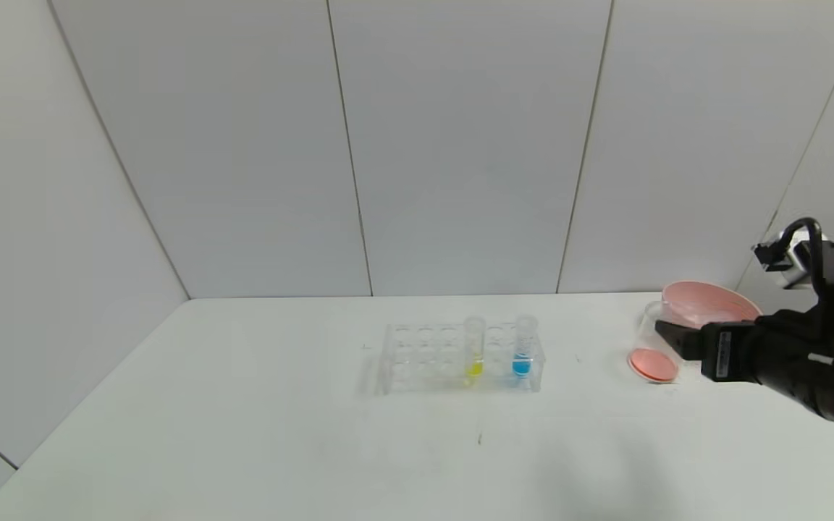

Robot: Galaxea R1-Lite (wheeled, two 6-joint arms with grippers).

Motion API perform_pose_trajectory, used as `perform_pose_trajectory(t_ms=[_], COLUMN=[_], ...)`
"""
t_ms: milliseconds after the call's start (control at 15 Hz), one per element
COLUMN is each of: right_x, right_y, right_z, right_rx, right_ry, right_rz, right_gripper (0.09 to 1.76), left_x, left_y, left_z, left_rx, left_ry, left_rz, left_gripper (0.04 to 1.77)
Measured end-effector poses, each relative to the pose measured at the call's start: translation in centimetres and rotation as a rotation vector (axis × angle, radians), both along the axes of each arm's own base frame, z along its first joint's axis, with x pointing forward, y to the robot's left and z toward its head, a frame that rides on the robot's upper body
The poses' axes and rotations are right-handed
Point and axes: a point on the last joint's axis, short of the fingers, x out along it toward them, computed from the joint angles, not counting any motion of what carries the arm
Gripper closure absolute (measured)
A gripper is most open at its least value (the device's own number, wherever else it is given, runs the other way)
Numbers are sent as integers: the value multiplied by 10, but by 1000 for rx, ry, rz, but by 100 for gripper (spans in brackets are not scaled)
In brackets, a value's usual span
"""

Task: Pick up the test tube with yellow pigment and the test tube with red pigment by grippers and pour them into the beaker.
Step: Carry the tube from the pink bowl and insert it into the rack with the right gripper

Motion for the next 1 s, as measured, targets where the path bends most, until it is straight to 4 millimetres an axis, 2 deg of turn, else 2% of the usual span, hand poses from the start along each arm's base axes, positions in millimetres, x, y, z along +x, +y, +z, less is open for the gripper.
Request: perform_pose_trajectory(t_ms=[200,467,733,1000], right_x=[-32,-61,-71,-66], right_y=[28,63,104,142], right_z=[2,3,-3,-7], right_rx=[39,53,66,15], right_ry=[45,14,14,38], right_rz=[17,64,131,148], right_gripper=[16,15,15,15], left_x=[0,0,0,0], left_y=[0,0,0,0], left_z=[0,0,0,0], left_rx=[0,0,0,0], left_ry=[0,0,0,0], left_rz=[0,0,0,0], left_gripper=[9,9,9,9])
